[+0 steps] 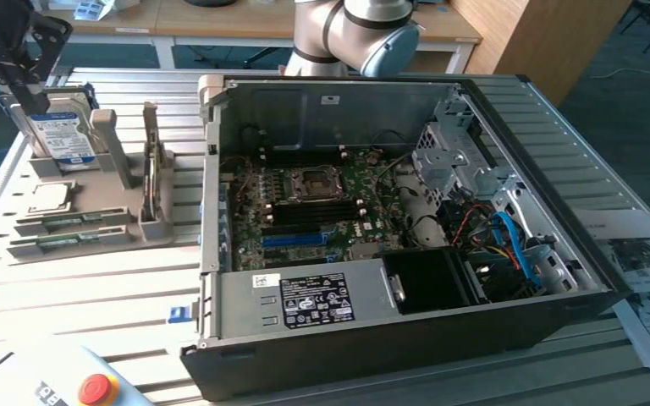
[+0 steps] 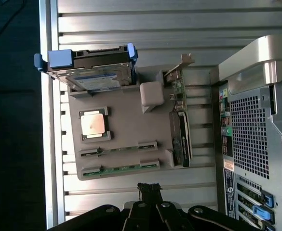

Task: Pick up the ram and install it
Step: 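Reach for the ram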

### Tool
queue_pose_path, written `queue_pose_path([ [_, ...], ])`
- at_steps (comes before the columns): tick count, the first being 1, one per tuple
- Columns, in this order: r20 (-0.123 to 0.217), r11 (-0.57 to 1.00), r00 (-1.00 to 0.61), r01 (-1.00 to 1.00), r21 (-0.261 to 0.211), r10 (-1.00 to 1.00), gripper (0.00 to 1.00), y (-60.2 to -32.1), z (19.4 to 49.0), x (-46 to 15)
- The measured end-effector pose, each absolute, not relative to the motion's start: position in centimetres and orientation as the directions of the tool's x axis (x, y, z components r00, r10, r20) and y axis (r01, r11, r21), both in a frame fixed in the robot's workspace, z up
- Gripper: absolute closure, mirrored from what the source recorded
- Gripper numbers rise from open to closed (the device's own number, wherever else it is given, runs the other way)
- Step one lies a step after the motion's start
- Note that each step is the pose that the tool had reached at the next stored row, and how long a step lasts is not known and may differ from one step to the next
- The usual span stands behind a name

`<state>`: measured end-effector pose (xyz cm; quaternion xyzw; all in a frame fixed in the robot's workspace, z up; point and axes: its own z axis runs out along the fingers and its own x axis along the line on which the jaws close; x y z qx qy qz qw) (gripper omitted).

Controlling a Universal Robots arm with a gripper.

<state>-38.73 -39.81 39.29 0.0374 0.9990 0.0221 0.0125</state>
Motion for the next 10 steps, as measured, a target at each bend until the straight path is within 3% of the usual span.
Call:
queue_pose_path([
  [10, -0.023, 0.996, -0.997, 0.074, 0.045, 0.075, 0.90, -39.81, 39.29, -39.28],
])
